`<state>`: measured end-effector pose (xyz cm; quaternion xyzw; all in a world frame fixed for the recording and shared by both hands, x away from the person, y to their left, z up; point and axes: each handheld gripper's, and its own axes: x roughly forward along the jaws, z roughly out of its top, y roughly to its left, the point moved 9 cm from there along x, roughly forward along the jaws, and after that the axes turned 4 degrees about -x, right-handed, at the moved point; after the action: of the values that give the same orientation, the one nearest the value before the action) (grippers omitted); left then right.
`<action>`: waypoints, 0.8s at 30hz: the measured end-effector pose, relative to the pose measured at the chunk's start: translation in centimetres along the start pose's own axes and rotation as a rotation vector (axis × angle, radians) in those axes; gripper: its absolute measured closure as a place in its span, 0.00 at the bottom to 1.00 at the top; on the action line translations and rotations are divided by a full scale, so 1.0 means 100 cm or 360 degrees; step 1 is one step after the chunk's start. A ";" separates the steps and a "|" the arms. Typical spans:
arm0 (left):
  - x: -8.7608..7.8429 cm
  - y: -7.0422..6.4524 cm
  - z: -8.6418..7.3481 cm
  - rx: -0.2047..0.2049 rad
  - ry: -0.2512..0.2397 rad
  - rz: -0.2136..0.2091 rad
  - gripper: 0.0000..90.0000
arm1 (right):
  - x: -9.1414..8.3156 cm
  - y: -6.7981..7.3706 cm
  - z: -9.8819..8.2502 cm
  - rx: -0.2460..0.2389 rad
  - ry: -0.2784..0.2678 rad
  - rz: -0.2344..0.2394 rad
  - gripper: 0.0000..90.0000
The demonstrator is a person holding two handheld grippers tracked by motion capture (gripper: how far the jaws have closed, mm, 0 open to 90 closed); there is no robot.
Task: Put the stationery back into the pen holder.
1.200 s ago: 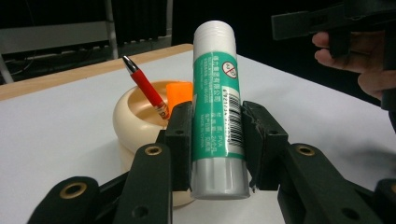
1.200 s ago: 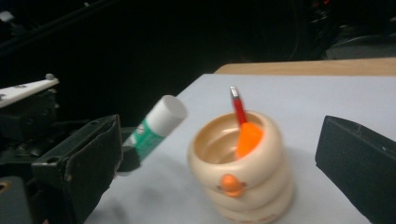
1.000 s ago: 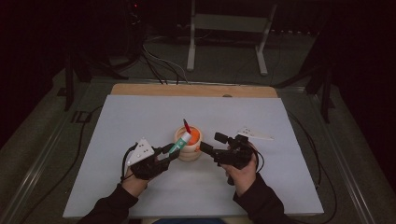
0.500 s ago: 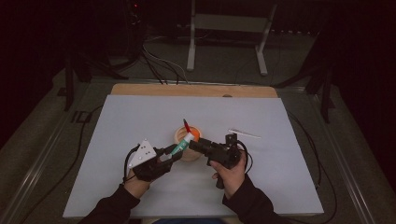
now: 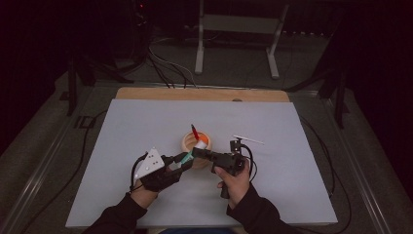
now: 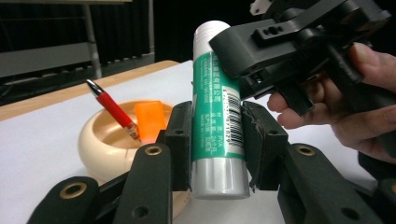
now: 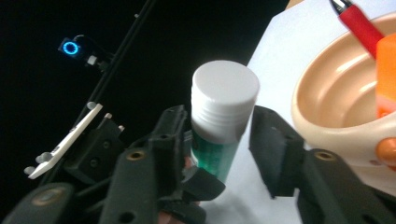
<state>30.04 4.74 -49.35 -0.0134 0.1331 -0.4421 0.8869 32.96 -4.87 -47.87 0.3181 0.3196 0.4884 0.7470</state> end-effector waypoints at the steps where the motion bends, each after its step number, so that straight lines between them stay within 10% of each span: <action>1: 0.000 -0.001 0.000 -0.0002 0.0004 -0.0009 0.74 | 0.000 0.000 0.000 0.0005 0.0001 0.0002 0.65; 10: 0.002 -0.001 -0.002 -0.0008 0.0023 -0.0043 0.74 | -0.001 -0.002 -0.001 0.0040 -0.0003 0.0006 0.73; 24: -0.001 0.003 0.002 -0.0077 0.0060 -0.0051 0.48 | -0.006 0.003 0.006 -0.0371 0.0005 -0.0206 0.73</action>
<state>30.25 5.03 -49.21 -0.0287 0.1603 -0.4529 0.8765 33.07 -5.43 -47.23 0.2070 0.2817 0.4736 0.8084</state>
